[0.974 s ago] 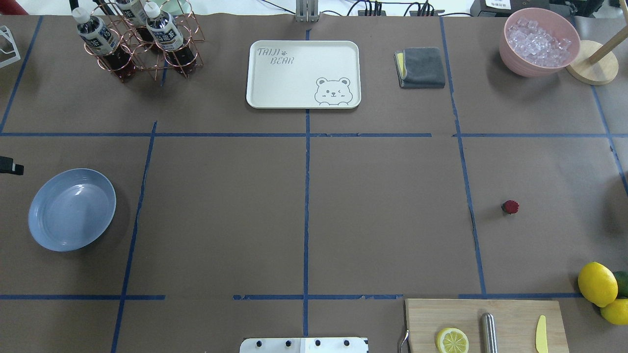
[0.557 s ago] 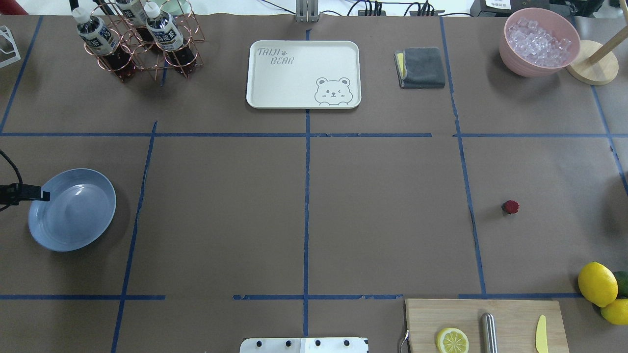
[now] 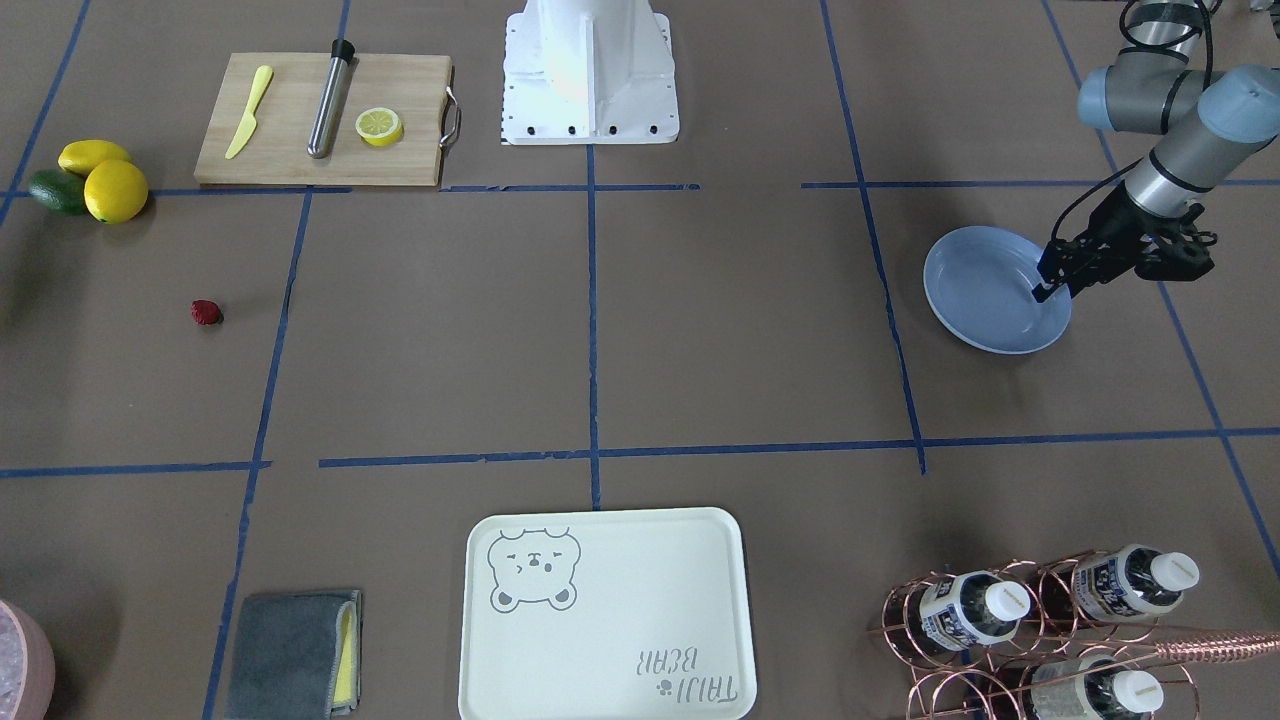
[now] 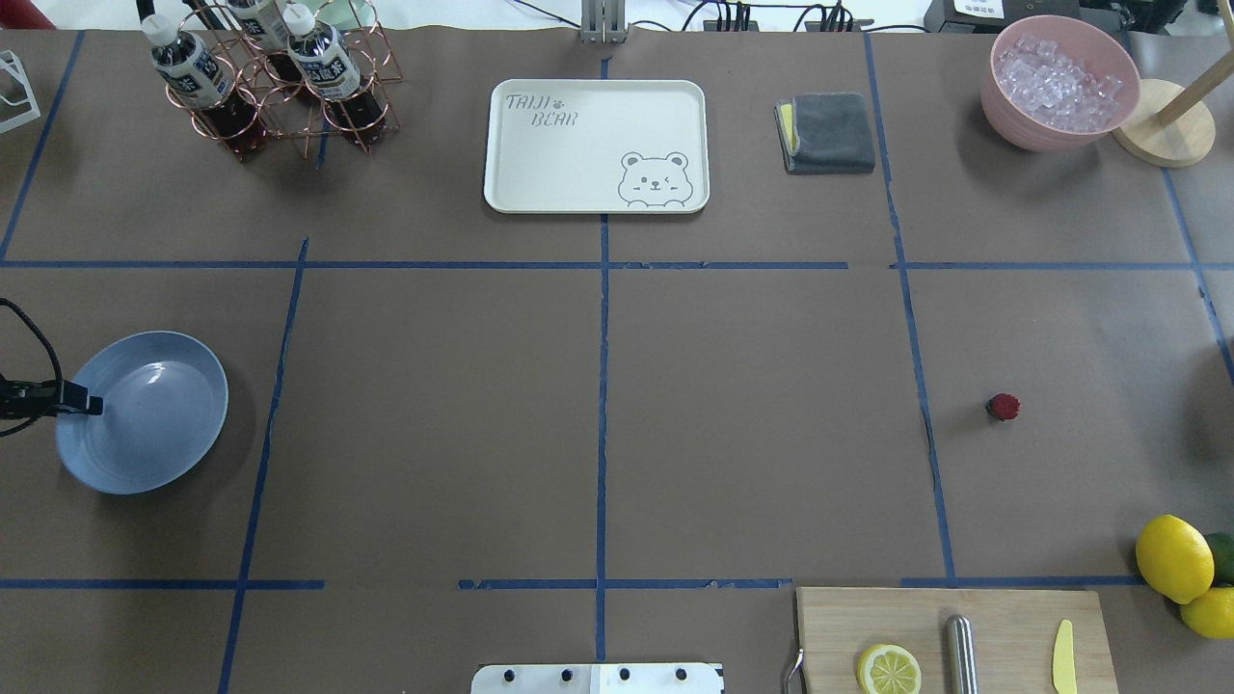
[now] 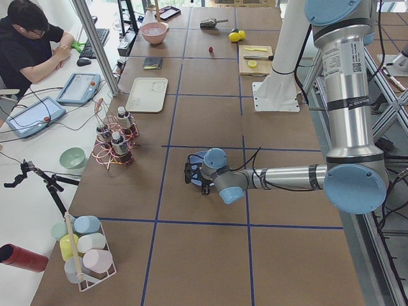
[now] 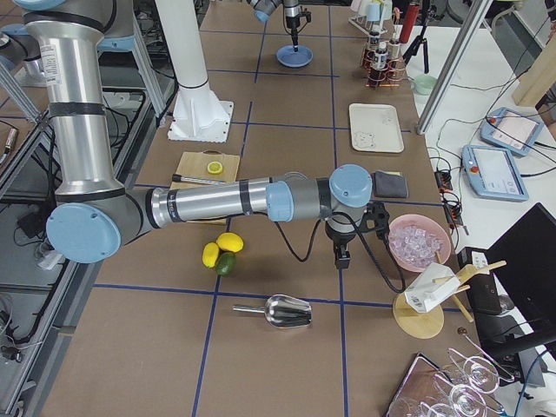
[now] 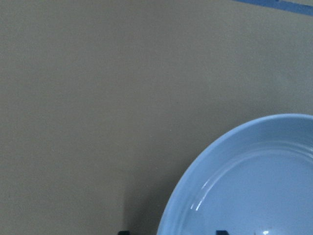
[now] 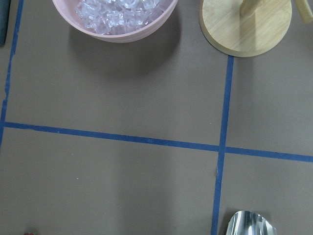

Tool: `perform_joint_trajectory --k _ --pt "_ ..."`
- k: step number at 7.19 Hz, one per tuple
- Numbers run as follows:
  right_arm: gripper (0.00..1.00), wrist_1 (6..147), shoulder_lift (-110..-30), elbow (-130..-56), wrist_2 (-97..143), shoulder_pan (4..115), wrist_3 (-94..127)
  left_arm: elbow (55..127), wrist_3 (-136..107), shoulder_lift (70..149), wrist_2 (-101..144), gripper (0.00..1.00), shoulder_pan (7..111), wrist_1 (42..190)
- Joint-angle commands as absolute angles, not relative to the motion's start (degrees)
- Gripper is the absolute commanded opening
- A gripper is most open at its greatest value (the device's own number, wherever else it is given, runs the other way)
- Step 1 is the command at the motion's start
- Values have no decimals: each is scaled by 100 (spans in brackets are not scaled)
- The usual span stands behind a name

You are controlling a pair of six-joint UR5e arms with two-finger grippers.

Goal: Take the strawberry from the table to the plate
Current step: 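Reach the left gripper to the rim of the light blue plate and grasp it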

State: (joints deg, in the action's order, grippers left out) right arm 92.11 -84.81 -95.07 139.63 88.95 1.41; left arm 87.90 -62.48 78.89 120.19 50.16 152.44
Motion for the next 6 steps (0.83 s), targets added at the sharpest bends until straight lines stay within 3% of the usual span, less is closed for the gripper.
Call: perform_joint_trajectory --k 1,4,6 --pt "100 9211 -8481 -9510 13975 8895 158 8868 -6205 7814 12023 0 5018 15249" --pt "100 9211 -8464 -9501 13975 8877 167 9780 -6205 7453 13534 0 5367 15179" --pt "100 9211 -8464 -9501 13975 8807 167 10271 -6301 7924 13983 0 5923 14334"
